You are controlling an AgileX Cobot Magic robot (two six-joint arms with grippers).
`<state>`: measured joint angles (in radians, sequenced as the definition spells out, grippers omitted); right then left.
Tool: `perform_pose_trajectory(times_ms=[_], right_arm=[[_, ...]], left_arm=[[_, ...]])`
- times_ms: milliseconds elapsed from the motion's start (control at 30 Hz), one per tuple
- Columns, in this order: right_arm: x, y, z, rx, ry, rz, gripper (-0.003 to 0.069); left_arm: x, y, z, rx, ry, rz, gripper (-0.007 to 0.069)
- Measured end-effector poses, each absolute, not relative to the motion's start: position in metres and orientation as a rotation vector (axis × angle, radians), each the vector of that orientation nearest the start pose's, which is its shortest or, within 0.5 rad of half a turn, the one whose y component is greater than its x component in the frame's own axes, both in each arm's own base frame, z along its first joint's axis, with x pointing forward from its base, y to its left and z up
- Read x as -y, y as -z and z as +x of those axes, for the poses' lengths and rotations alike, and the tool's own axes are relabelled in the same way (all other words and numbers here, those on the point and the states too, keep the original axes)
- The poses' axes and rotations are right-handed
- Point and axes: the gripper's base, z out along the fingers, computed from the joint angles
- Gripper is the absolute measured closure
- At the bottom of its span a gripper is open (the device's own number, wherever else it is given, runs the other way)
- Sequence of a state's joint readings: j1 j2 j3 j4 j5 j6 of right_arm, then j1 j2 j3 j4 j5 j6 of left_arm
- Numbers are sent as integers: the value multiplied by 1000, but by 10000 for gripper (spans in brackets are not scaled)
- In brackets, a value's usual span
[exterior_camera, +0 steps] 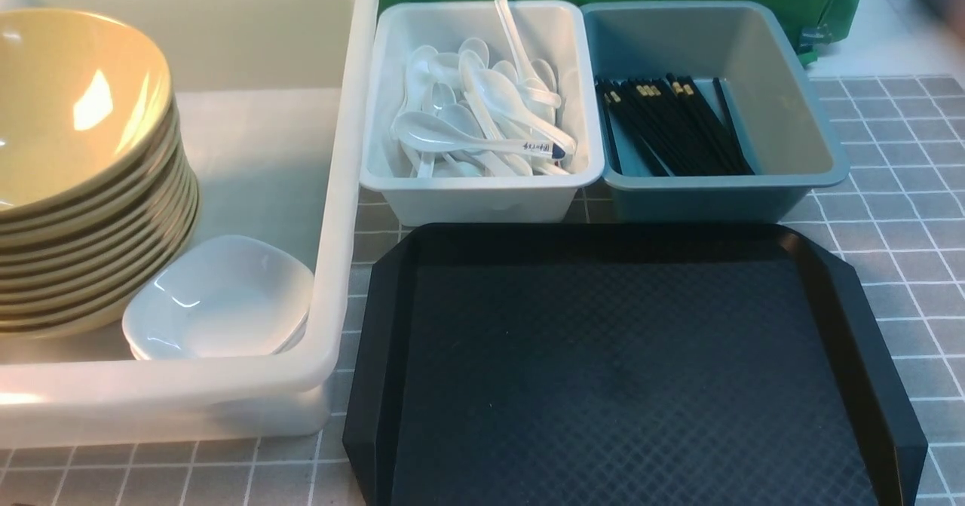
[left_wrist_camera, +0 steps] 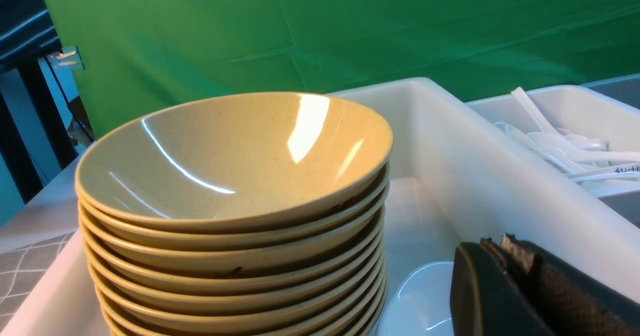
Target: On grey table put chopsticks spoon bowls plates into blue grey white boxes.
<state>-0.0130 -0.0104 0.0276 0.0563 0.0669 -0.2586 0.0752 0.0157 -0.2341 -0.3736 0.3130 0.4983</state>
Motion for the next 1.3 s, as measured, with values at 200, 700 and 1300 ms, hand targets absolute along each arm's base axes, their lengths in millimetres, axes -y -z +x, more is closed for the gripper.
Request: perform_pose_trajectory(times_ms=[200,700,1300], right_arm=[[3,-181,55,-1753,172,-112,608],[1,-176,54,-1818,116,-108,596],[1,-176,54,-1818,116,-107,575]], left_arm=[[7,-263,42,-1555,-82,141,633],[7,-263,42,-1557,-82,142,633],[7,-249,43,-1567,-83,137,633]])
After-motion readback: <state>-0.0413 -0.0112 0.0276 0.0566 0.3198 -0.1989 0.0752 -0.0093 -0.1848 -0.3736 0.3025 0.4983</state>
